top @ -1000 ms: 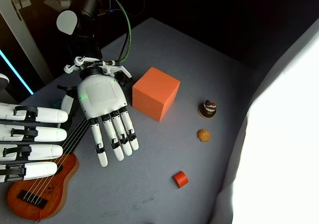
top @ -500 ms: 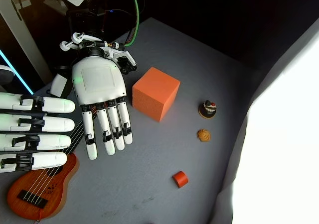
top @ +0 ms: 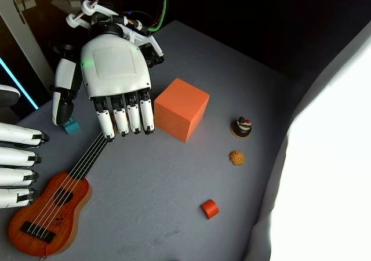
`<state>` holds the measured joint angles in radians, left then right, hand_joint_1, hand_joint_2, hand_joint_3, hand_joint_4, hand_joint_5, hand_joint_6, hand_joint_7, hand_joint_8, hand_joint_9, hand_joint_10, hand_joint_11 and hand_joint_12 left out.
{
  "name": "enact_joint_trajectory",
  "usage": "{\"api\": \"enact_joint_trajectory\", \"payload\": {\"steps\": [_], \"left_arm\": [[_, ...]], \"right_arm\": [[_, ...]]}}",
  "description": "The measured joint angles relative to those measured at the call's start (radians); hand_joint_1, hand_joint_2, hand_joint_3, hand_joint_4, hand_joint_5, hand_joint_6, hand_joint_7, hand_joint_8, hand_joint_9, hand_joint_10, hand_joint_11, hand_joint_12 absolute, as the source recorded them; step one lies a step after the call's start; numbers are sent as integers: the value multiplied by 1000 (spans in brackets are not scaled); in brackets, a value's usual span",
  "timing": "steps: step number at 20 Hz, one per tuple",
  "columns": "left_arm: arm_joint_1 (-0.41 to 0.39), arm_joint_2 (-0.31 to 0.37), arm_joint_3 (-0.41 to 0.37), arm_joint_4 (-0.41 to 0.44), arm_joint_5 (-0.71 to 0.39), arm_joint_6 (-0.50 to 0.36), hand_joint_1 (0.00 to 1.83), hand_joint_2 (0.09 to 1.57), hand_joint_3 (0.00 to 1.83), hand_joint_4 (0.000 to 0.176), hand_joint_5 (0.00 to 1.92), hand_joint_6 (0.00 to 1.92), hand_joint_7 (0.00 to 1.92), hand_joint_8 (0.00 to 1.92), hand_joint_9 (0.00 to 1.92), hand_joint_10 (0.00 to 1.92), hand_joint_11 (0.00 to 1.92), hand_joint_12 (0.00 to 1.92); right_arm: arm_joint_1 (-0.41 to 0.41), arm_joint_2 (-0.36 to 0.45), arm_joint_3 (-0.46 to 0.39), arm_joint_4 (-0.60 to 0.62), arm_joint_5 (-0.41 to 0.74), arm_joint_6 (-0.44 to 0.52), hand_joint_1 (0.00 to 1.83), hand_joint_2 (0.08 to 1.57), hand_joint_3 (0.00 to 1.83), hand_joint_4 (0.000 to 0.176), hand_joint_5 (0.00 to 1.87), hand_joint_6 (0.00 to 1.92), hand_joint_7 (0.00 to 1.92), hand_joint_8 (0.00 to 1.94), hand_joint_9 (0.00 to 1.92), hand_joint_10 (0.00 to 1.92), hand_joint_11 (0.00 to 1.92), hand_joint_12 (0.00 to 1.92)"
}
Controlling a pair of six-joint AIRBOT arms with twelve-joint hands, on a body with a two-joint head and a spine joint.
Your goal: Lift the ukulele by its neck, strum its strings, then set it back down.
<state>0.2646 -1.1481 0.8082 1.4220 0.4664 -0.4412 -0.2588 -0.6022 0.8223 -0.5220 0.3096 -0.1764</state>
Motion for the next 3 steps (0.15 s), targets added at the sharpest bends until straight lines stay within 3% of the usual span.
{"api": "enact_joint_trajectory", "payload": {"steps": [3], "left_arm": [[-11,2,4,1,-8,0,0,1195,3,0,929,1559,1117,1544,1125,1771,992,1921]], "right_arm": [[5,0,0,-2,-1,0,0,1335,1,0,921,1497,1133,1383,1103,1742,1025,1921]]}}
